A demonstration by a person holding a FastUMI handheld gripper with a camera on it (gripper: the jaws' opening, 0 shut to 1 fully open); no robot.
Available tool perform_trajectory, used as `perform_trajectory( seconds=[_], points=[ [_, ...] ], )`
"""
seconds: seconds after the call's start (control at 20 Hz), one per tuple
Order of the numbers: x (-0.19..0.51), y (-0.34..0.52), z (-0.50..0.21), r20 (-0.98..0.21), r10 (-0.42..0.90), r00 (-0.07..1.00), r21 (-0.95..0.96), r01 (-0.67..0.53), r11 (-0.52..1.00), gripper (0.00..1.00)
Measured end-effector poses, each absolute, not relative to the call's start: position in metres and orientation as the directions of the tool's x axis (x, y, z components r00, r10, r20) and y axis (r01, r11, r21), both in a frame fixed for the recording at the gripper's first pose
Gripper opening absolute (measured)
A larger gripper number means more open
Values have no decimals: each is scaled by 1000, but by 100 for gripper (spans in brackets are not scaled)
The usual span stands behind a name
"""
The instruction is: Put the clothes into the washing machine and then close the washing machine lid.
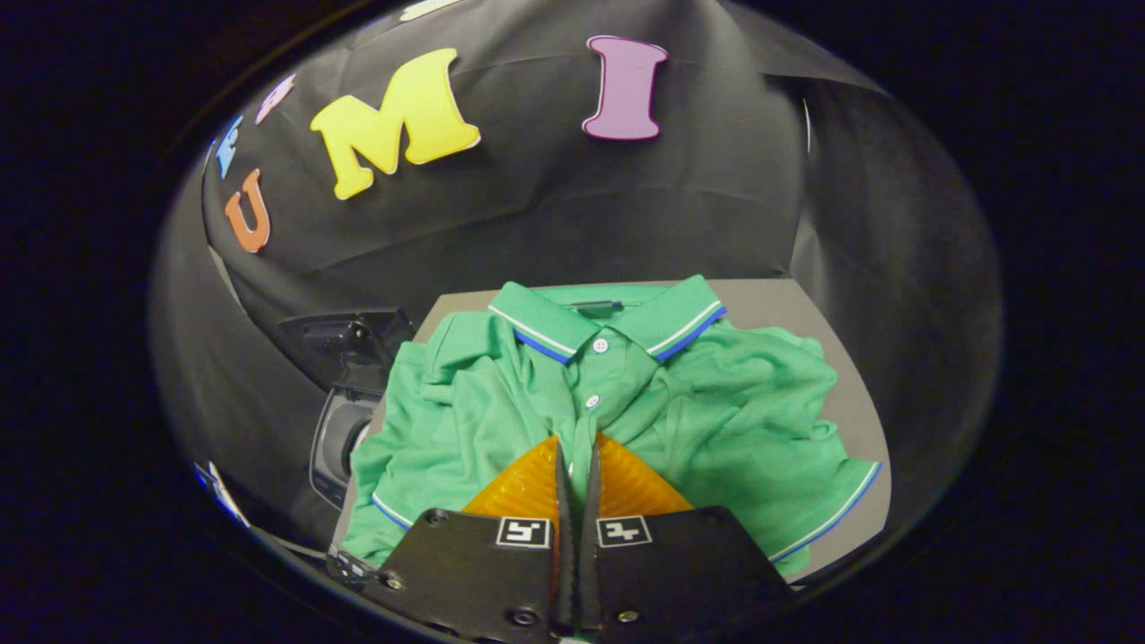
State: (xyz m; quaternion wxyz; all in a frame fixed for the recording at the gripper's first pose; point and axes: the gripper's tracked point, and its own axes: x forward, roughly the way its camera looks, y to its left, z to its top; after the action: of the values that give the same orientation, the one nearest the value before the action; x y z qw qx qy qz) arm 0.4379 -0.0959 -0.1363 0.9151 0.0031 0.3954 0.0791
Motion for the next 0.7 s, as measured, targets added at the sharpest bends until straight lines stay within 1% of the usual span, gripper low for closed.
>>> perform_trajectory(
  seconds=[0.15,0.25,0.45,0.7],
  points=[
    [434,-93,-117,-689,121,715,-3,-170,985,6],
    [431,-80,-96,-654,137,744,-18,-197,980,6],
    [425,-33,-52,-600,247,761,40,-279,959,6],
    [414,37,-13,-546,385,744,111,-392,913,6]
  ],
)
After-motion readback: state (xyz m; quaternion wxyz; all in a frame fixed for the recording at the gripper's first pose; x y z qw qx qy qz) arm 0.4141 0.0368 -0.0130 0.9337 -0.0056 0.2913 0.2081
